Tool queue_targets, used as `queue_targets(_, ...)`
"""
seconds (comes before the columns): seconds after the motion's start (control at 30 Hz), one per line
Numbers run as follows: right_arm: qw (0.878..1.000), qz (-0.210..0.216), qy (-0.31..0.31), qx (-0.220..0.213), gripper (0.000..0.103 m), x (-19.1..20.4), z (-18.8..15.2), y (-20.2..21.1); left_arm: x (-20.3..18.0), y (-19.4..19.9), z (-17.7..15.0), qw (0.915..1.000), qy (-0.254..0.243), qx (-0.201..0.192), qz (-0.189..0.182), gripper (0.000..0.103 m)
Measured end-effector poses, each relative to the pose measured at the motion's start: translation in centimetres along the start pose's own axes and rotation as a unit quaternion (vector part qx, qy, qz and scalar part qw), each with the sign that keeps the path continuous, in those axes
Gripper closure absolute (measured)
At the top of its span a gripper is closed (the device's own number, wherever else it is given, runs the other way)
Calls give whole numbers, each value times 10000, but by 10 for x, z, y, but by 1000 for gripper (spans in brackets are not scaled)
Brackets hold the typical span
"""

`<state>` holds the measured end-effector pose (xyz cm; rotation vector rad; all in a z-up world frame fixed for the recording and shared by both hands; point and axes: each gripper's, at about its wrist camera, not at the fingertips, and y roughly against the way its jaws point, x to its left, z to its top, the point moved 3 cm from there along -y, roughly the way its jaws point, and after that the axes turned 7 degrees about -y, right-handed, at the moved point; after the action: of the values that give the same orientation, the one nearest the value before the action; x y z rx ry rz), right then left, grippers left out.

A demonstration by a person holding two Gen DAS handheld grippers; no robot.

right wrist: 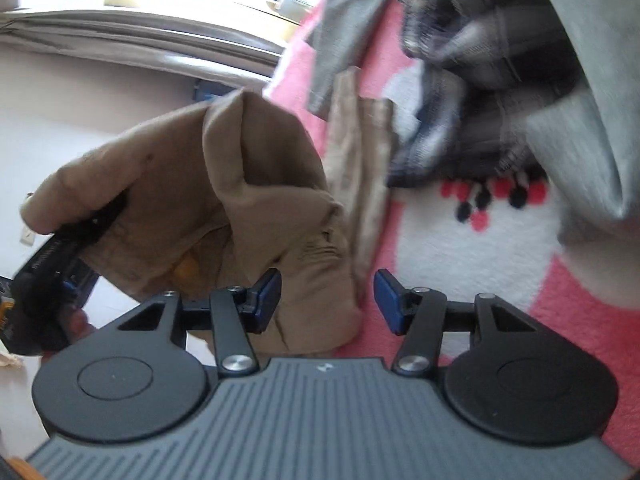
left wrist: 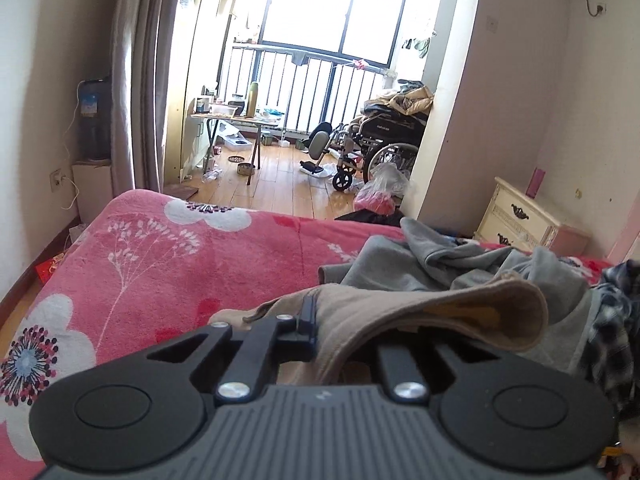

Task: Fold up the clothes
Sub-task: 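Lift the khaki trousers off the bed with both grippers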

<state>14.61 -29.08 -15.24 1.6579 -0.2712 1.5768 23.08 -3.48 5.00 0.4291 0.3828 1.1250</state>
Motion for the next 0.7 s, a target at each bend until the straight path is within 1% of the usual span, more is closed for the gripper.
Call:
queue_targets(0.07,9996,174,226,-46,51,8,-1,3,-1,19,15,10000,57,-25,-18,94)
queue_targets(0.17,9983,405,408,23,51,14,-6,4,-1,50,36,9999,163,-42,29,94)
queue_targets(0.27,9969,672,375,167,51,13,-11,2,-2,82,57,9995,274,-76,157,94)
queue_targets(0.33,9949,932,228,316,51,11,-20,-1,-6,97,60,9995,203,-78,244,94)
queue_targets(0.47,9852,1580,113,654,48,17,-42,-2,-14,128,65,9991,62,-82,418,94)
queue_targets(0.6,9709,2220,-78,891,39,23,-54,8,-22,159,71,9982,-80,-85,591,94)
queue_targets(0.63,9673,2366,-109,906,39,25,-56,14,-25,167,73,9979,-115,-86,635,94)
queue_targets(0.7,9712,2281,390,562,38,41,-55,34,-29,182,75,9972,-186,-88,721,94)
